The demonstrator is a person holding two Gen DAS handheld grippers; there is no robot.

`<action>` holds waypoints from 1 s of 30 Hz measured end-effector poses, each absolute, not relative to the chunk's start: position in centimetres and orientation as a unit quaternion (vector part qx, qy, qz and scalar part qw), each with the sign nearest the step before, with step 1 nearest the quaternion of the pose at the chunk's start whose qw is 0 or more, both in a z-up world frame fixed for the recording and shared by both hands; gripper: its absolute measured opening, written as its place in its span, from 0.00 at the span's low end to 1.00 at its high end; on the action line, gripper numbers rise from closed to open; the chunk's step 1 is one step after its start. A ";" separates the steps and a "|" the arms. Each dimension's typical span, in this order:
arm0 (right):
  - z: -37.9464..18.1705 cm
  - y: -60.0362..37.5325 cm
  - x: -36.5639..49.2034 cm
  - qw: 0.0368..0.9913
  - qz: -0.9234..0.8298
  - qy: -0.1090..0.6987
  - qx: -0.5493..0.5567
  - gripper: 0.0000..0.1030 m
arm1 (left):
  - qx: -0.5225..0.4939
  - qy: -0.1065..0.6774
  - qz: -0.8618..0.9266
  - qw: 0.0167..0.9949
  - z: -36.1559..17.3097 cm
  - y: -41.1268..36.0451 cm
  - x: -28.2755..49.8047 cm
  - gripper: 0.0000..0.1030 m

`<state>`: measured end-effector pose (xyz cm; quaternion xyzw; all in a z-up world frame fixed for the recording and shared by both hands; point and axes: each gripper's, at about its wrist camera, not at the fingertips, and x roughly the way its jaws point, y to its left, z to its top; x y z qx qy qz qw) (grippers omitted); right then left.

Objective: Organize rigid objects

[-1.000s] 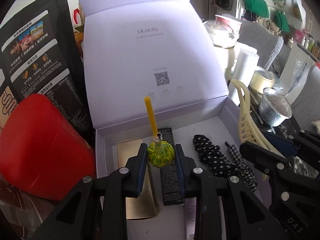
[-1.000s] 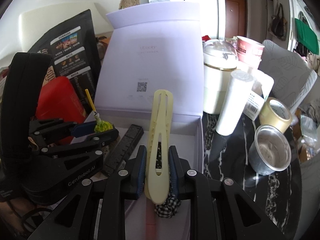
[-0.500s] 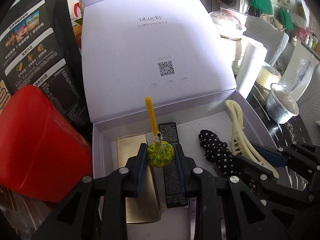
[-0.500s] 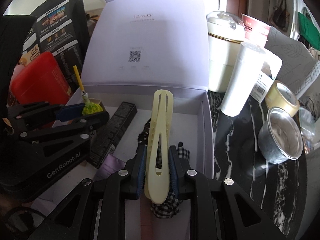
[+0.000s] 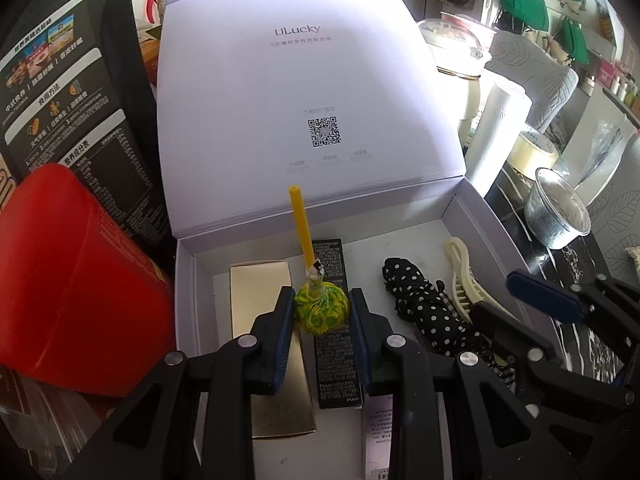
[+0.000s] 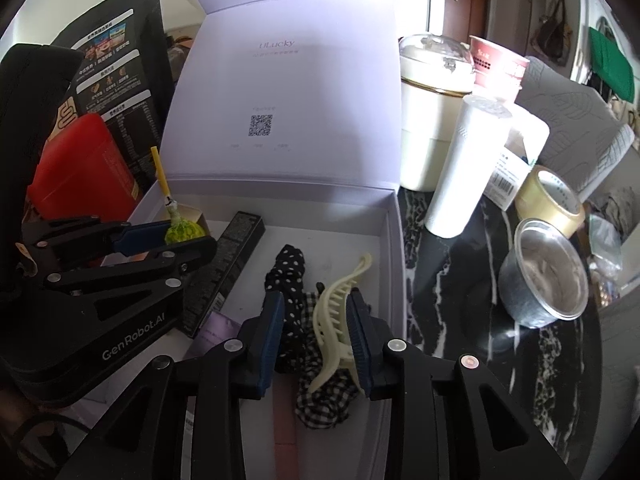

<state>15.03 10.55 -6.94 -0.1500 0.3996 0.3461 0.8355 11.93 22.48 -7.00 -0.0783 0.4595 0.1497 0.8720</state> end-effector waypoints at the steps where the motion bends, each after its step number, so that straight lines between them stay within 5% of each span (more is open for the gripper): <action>1: -6.8 10.5 15.0 0.838 0.342 0.396 -0.152 0.31 | -0.081 0.459 0.149 0.872 -7.0 22.5 11.9 0.26; 11: -5.2 10.1 13.7 0.855 0.326 0.367 -0.168 0.31 | -0.069 0.459 0.161 0.871 -6.0 22.2 11.6 0.26; 13: -4.8 9.9 13.7 0.858 0.322 0.364 -0.167 0.31 | -0.062 0.458 0.164 0.871 -5.6 21.8 11.3 0.36; 17: -4.0 9.0 13.3 0.865 0.312 0.354 -0.171 0.31 | -0.057 0.443 0.157 0.881 -4.5 21.0 10.8 0.81; 30: -1.1 6.3 12.1 0.880 0.300 0.331 -0.160 0.31 | -0.051 0.418 0.158 0.893 -0.7 19.3 8.9 0.82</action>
